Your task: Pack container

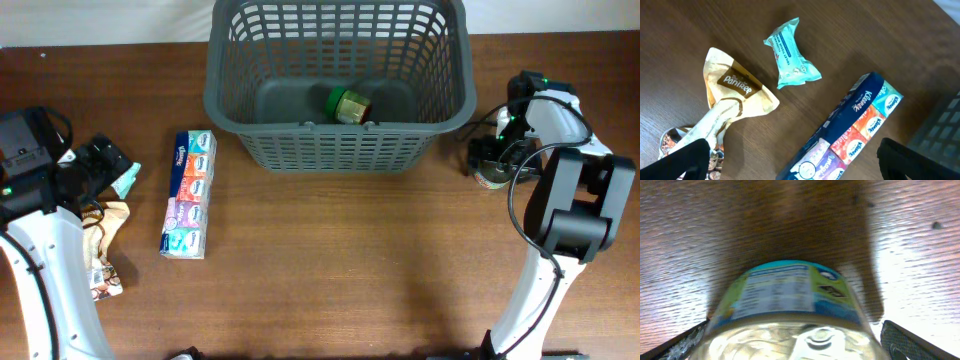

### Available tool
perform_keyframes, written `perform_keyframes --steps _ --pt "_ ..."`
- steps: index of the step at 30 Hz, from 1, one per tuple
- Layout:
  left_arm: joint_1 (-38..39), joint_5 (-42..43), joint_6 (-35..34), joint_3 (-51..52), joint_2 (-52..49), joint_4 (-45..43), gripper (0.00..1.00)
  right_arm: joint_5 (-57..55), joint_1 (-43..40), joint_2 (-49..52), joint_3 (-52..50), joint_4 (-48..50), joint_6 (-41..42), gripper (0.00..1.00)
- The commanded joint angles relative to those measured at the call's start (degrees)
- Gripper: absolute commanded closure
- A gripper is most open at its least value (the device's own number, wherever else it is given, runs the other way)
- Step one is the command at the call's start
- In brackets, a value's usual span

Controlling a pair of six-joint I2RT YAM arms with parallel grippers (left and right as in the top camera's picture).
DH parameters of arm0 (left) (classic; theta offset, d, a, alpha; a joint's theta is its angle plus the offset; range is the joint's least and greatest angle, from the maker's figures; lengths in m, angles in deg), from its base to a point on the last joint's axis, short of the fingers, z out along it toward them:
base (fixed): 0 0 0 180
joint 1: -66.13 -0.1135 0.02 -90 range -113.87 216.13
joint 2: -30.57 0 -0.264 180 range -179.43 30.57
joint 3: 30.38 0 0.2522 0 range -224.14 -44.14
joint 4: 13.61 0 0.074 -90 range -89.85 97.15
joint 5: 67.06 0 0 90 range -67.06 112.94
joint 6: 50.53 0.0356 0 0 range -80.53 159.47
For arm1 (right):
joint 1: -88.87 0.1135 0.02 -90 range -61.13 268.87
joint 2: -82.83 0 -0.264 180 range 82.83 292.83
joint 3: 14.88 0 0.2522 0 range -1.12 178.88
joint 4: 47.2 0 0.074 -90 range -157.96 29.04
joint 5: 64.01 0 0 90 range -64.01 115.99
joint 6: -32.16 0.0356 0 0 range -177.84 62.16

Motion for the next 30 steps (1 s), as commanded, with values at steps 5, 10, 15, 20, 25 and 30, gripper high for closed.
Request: perform_keyframes --steps 5,10,15,20,25,30 --pt "-0.28 -0.44 0.48 -0.79 -0.02 0.04 0.0 -1.95 -0.59 0.96 0.09 -0.02 0.57 0.01" --pt "-0.28 -0.44 0.48 -0.79 -0.02 0.04 0.0 -1.95 -0.59 0.96 0.11 -0.02 0.57 0.06" --pt "-0.28 -0.44 0.48 -0.79 -0.02 0.04 0.0 -1.92 -0.59 0.96 0.09 -0.02 0.57 0.2" --pt "-0.28 -0.42 0.48 -0.79 -0.02 0.04 0.01 -1.92 -0.59 0.96 0.09 -0.02 0.57 0.26" --pt "-0.28 -0.44 0.48 -0.79 -0.02 0.04 0.0 -1.73 -0.59 0.96 0.09 -0.02 0.59 0.28" --pt "-0.28 -0.42 0.48 -0.79 -0.02 0.04 0.0 -1.73 -0.59 0.96 0.09 -0.02 0.59 0.28"
